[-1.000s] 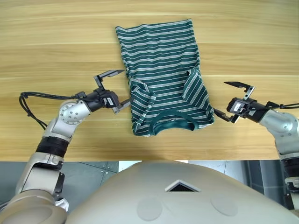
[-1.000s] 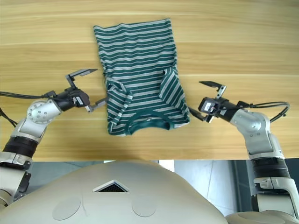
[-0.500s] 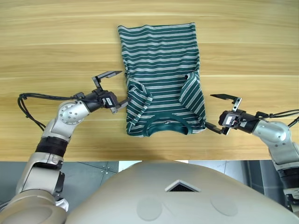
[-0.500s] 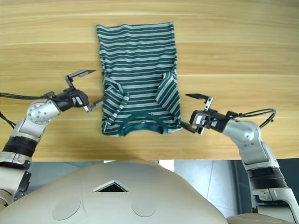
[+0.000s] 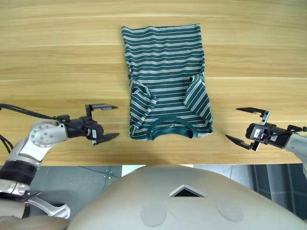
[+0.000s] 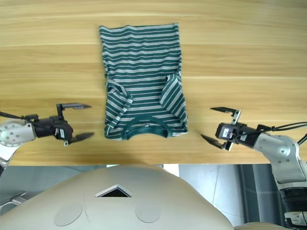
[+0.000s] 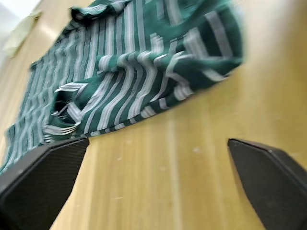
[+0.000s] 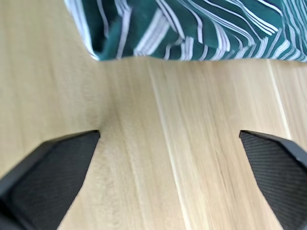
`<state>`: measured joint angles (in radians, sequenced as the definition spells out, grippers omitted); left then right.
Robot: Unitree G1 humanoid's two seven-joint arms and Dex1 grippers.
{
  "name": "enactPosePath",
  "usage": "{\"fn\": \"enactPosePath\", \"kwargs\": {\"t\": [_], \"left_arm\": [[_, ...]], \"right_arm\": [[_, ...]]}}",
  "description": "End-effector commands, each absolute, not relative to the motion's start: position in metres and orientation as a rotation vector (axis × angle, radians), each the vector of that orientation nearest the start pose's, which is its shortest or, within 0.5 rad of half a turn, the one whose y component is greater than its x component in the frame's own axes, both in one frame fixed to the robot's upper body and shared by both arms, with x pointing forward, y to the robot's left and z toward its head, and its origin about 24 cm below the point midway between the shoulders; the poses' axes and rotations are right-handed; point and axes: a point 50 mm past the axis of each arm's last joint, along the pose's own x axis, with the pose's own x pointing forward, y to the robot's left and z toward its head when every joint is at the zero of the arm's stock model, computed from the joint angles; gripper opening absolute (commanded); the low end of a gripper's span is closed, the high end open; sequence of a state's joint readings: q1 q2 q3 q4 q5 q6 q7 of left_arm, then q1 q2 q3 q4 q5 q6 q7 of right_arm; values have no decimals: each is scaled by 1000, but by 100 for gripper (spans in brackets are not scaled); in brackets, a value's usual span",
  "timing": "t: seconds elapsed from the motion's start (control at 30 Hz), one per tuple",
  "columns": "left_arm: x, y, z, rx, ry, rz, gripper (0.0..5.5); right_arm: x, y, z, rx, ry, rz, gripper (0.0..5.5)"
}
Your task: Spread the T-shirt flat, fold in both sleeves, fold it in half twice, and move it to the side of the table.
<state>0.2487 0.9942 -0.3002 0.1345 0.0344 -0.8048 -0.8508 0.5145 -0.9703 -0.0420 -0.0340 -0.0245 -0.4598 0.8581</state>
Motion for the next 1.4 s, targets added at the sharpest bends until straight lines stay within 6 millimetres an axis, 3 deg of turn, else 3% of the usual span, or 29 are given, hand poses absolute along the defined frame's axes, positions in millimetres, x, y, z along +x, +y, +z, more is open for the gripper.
{"fn": "enactPosePath", "kwargs": {"t": [0.03, 0.17, 0.3, 0.6, 0.63, 1.07, 1.4], "left_arm": [[125, 226, 18, 825, 178, -1553, 540], [125, 212, 14, 780, 141, -1578, 540], [144, 201, 8, 831, 80, -1506, 540], [157, 197, -11, 952, 93, -1460, 540], [156, 197, -12, 951, 93, -1468, 519], [134, 203, -12, 908, 146, -1603, 296], [133, 203, -11, 894, 158, -1625, 119]], "right_arm": [[119, -265, 34, -817, 461, 1235, 539], [122, -257, 27, -812, 441, 1255, 539], [135, -250, 22, -848, 396, 1223, 539], [145, -247, 17, -891, 382, 1203, 539], [145, -246, 16, -890, 380, 1206, 540], [141, -237, 13, -880, 369, 1245, 305], [140, -238, 12, -880, 383, 1258, 119]]}}
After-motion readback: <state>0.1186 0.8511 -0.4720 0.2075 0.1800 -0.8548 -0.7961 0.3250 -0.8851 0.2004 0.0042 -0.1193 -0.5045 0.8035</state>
